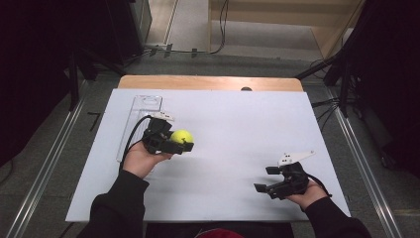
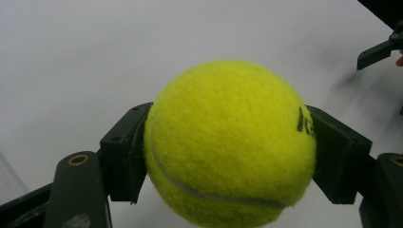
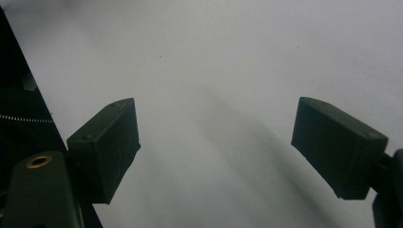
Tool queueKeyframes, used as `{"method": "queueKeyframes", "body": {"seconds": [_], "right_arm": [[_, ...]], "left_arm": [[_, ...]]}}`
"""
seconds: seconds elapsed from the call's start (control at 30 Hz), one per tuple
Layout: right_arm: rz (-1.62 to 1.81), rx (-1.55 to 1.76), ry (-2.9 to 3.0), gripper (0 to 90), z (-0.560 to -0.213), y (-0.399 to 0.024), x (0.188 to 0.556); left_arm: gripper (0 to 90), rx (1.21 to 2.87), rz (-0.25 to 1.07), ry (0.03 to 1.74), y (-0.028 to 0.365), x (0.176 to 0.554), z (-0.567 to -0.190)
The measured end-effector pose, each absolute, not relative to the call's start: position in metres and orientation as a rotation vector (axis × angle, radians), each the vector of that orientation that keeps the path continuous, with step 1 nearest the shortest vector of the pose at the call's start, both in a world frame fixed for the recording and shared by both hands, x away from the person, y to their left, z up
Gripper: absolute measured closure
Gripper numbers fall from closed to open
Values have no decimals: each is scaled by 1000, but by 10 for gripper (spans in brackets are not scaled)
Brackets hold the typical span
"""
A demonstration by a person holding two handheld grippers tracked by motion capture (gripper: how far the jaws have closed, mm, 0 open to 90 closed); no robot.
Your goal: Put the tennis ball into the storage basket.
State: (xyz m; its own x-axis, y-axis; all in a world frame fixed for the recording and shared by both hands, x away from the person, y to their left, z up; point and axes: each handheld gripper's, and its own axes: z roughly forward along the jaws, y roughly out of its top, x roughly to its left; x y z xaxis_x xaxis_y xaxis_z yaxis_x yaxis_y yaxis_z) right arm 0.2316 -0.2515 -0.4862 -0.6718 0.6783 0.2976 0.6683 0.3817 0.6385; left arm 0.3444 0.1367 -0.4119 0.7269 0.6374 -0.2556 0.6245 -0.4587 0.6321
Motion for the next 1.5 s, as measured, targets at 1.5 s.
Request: {"method": "queueKeyframes", "body": {"seconds": [1.5], "right_arm": [[1189,1262,2603,141,-487,-251,232]], "left_arm": [[264,2155,65,1047,177,353,-398]]}}
